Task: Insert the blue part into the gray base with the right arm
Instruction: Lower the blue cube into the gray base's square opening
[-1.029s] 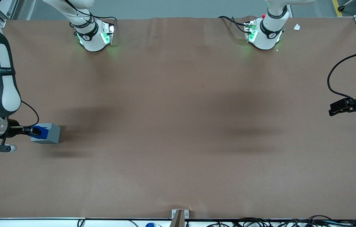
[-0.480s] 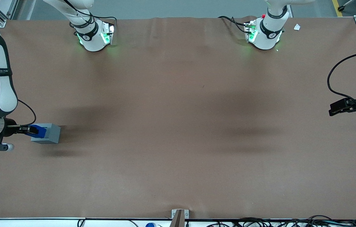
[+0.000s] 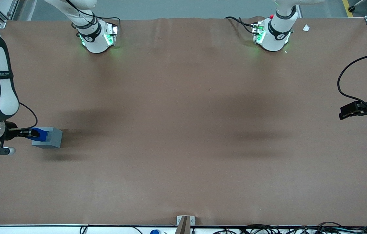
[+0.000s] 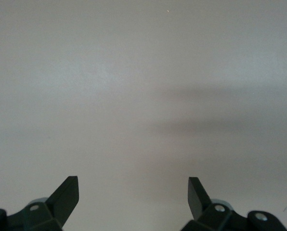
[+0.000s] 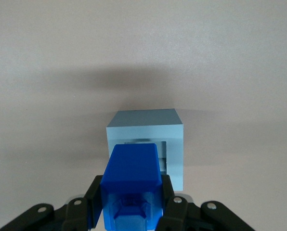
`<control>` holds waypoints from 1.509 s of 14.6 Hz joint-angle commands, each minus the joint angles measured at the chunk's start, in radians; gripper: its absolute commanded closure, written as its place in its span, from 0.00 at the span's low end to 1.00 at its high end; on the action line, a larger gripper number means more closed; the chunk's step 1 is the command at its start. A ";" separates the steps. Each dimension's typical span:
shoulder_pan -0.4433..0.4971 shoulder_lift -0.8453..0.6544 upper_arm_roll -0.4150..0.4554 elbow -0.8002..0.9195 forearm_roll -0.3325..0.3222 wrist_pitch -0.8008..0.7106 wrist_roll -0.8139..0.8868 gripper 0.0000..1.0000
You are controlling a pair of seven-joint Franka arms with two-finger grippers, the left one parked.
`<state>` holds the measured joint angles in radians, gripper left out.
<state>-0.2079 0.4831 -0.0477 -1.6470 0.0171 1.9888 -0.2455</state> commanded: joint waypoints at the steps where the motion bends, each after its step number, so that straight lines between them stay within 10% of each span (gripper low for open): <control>1: -0.018 -0.004 0.014 -0.017 -0.012 0.013 -0.012 0.99; 22: -0.021 -0.004 0.014 -0.053 -0.040 0.062 -0.011 0.98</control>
<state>-0.2091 0.4838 -0.0477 -1.6924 -0.0081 2.0434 -0.2468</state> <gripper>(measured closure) 0.489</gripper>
